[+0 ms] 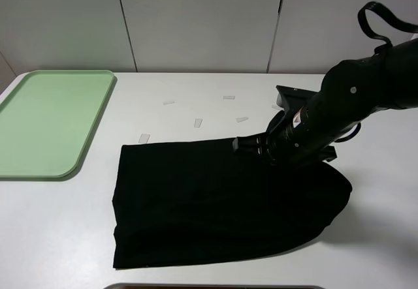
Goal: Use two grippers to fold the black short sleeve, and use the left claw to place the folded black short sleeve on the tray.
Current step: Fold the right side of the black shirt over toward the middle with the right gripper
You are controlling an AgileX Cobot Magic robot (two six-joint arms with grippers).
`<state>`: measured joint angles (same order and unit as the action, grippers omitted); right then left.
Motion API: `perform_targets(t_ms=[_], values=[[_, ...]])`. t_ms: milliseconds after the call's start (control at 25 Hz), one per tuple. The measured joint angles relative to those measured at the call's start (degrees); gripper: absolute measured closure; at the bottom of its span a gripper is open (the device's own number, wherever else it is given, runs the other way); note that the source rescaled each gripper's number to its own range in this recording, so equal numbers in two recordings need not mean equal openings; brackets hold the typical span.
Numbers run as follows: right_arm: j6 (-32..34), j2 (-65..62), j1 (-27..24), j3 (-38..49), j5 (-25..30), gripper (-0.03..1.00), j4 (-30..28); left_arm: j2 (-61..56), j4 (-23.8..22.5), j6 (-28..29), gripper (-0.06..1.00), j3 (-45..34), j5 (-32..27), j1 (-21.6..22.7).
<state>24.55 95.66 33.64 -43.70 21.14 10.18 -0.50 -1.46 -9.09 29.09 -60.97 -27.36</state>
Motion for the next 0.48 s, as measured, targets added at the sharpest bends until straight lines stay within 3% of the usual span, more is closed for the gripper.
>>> perform_targets(t_ms=[200, 280, 360, 480], values=[[-6.79, 0.79, 1.01, 0.0, 0.0, 0.94, 2.49, 0.0, 0.0, 0.0, -0.05, 0.0, 0.04, 0.0], [-10.62, 0.83, 1.23, 0.0, -0.07, 0.89, 4.96, 0.0, 0.0, 0.0, -0.05, 0.0, 0.04, 0.0], [-14.24, 0.83, 1.31, 0.0, -0.3, 0.72, 8.04, 0.0, 0.0, 0.0, -0.05, 0.0, 0.04, 0.0], [-20.56, 0.83, 1.43, 0.0, -1.52, 0.32, 13.97, 0.0, 0.0, 0.0, -0.05, 0.0, 0.04, 0.0]])
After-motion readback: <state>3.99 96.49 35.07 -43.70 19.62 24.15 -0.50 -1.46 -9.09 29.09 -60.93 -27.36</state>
